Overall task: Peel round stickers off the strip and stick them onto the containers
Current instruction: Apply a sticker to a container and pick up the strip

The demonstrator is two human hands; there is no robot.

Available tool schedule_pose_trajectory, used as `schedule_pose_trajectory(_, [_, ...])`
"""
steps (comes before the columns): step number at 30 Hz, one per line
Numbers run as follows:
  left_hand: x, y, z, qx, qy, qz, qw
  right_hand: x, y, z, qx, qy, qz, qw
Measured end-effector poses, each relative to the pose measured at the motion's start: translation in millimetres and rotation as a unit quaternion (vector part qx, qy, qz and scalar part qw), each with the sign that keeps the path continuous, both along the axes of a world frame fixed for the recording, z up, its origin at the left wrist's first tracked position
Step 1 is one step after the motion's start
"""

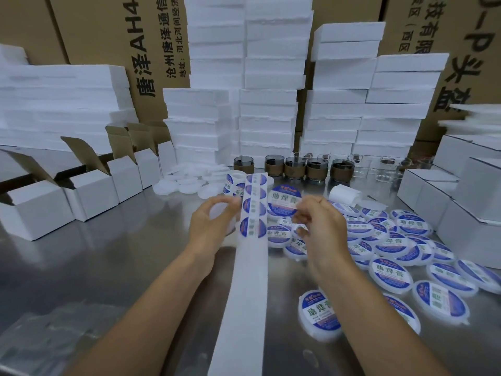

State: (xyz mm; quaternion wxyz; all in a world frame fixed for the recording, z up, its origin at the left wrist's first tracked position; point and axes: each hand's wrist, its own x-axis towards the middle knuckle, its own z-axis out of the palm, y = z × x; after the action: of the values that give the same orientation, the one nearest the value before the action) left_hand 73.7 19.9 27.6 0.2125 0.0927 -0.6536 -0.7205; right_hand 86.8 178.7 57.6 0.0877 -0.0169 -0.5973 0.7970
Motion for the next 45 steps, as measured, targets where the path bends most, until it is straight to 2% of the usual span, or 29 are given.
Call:
schedule_pose_trajectory(3, [-1,-8,9,0.125,0.040,0.011,0.991,0,-2,3,-0.078,-0.027,0.059,0.995])
schedule_pose_trajectory(6, [1,-14,15,0.235,0.072,-0.081,0.966,2,-4,3,-0.110,-0.025,0.116,0.987])
schedule_pose_trajectory(9, [6,-8,17,0.273,0.039,-0.166,0.947,4,-8,1,-0.100,-0.009,0.141,0.985])
schedule_pose_trajectory(15, [12,9,15,0.261,-0.008,-0.266,0.928,7,-19,-8,-0.017,0.006,0.149,0.989])
schedule_pose_trajectory(27, [8,9,12,0.219,0.000,-0.286,0.933,8,-22,-14,0.022,0.008,0.121,0.992])
schedule_pose_trajectory(45, [10,12,12,0.235,0.017,-0.333,0.913,9,-22,-13,0.024,-0.033,0.088,0.995])
